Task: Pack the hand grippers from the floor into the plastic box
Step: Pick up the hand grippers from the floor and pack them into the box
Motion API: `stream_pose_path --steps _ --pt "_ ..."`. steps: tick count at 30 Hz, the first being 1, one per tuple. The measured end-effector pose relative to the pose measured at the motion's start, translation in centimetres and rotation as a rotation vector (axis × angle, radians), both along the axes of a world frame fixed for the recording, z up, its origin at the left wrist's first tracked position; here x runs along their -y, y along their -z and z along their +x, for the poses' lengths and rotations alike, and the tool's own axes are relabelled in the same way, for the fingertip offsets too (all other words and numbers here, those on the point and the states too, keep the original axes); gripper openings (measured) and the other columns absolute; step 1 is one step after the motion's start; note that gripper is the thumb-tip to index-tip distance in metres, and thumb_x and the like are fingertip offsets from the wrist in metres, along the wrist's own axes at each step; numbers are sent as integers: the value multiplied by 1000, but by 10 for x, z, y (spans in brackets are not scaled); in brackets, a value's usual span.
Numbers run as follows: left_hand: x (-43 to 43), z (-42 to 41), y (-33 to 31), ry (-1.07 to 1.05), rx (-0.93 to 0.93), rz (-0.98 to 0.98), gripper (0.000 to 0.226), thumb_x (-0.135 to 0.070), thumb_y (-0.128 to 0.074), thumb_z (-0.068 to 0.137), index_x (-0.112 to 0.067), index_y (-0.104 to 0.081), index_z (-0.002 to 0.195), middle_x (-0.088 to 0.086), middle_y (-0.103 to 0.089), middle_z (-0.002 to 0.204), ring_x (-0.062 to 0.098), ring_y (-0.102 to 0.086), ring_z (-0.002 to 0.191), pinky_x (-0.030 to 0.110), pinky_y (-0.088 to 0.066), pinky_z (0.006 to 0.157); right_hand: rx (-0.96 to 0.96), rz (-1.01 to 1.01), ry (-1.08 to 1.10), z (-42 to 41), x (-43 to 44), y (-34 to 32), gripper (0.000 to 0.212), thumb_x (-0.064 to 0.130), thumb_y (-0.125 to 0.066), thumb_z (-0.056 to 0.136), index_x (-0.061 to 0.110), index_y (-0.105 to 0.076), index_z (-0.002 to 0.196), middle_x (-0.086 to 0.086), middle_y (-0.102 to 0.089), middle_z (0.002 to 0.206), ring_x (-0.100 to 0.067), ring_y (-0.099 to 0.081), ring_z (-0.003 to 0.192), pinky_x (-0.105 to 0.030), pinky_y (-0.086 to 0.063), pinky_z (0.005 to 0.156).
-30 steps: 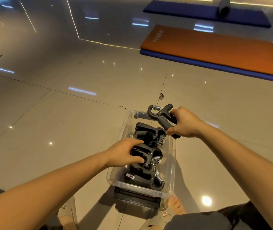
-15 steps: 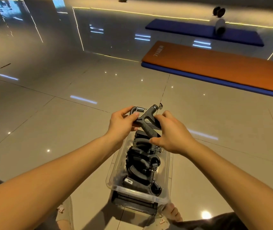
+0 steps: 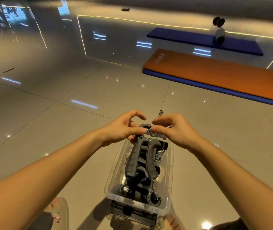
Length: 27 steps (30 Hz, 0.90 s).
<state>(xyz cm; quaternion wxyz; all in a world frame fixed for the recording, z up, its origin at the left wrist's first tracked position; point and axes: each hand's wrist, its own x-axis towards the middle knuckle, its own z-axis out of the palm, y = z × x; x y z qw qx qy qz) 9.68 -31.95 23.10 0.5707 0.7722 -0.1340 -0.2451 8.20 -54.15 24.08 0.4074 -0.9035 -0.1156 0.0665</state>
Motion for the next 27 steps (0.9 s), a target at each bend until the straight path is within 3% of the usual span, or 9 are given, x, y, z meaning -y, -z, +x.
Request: stream_pose_path --steps 5,10,14,17,20,23,27 --pt "0 -2 0 102 -6 18 48 -13 -70 94 -23 -45 133 21 -72 95 27 -67 81 30 -58 69 -82 88 -76 -2 0 -2 29 21 -75 89 18 -72 118 18 -70 99 12 -65 89 -5 -49 69" --pt "3 -2 3 62 53 51 49 -20 -73 91 -25 -48 132 25 -71 94 24 -66 77 30 -57 70 -123 109 -63 -1 -4 -1 18 17 -73 90 18 -76 108 6 -75 94 -1 -70 87 -14 -54 72" --pt "8 -4 14 -102 128 7 54 -29 -83 81 -27 -55 127 12 -73 87 16 -68 74 34 -57 74 -138 136 90 1 -5 4 10 14 -68 94 10 -73 102 -9 -73 85 -11 -64 66 -23 -50 61" --pt "9 -8 26 -113 167 70 76 -38 -94 65 -32 -53 129 1 -69 100 14 -71 89 41 -60 88 -152 227 273 4 1 6 5 9 -67 94 8 -70 98 -11 -72 85 -13 -64 62 -27 -53 59" --pt "10 -14 31 -69 357 282 84 -52 -92 60 -35 -51 131 -12 -62 119 6 -63 107 33 -55 97 -148 290 414 6 11 7 6 8 -68 93 12 -69 89 -11 -71 86 -15 -67 67 -23 -54 56" --pt "11 -19 36 -95 607 451 84 -61 -85 63 -33 -51 134 -16 -58 124 7 -56 112 34 -49 100 -147 329 488 7 13 12 2 7 -69 92 7 -70 93 -13 -71 87 -17 -70 66 -24 -56 54" --pt "11 -17 46 -151 756 528 75 -52 -81 74 -26 -53 138 -11 -61 124 10 -56 111 37 -46 100 -160 361 490 5 11 15 6 7 -71 91 5 -70 97 -14 -73 87 -19 -73 67 -34 -63 64"
